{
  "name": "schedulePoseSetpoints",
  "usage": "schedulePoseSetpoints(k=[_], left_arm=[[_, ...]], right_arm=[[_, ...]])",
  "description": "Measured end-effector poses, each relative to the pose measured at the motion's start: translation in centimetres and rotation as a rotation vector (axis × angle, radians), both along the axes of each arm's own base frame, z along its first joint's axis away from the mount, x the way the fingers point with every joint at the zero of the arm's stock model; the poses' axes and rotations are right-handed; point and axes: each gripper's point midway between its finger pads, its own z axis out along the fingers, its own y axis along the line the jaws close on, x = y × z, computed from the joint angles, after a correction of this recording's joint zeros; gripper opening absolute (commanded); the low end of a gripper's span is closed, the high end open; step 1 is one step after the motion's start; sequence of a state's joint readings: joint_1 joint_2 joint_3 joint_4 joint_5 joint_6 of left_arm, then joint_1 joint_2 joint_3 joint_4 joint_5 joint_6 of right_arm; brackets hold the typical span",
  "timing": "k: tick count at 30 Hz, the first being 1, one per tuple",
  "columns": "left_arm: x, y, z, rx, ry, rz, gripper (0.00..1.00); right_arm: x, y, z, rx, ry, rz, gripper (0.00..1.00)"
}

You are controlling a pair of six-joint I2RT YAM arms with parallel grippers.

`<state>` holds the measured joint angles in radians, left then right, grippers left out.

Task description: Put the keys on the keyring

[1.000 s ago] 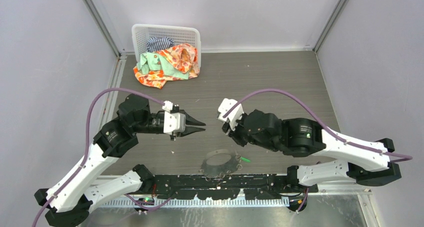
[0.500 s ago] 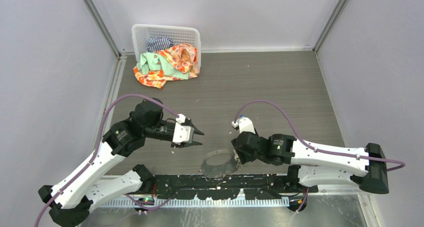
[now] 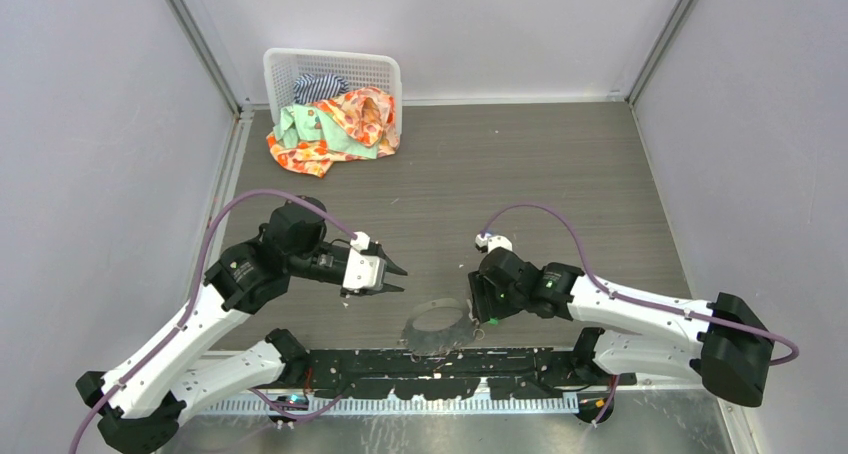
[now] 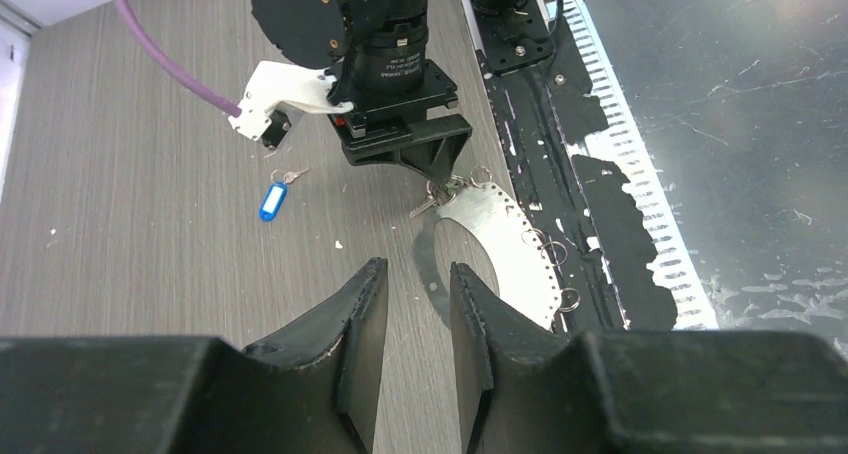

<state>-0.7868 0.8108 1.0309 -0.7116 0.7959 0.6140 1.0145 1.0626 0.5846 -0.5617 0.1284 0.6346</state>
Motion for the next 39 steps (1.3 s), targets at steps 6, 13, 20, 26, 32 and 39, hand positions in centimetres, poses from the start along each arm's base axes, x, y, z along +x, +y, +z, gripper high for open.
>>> schedulePoseSetpoints(k=[6,13,20,26,32,39], left_arm=[[0.0,-0.1,0.0,-0.003,0.002,-0.007,0.28],[-0.1,-0.1,0.0,-0.003,0.005,-0.007,0.26],[0.0,-0.2,0.1,-0.006,0.003,-0.006,0.25],[0.1,-0.2,0.4,-0.016,-0.004,-0.005,0.24],[0.1,-0.3,0.4,-0.017,-0.004,-0.005,0.23],[0.0,-0.3,0.4,-0.019,0.006,-0.001,0.21]], right_arm=[[-0.5,1.3,-0.1,0.056,0.058,0.027,0.55],[-1.4,1.7,-1.3,0.042,0.13,0.043,0.53],[-1.4,1.6,-1.4,0.041,0.135,0.033,0.39],[-1.4,1.5,-1.4,0.04,0.138,0.019,0.13],[-0.8,0.8,-1.4,0.007,0.105,0.002,0.01],[0.5,1.1,2.5,0.027,0.004,0.055,0.01]])
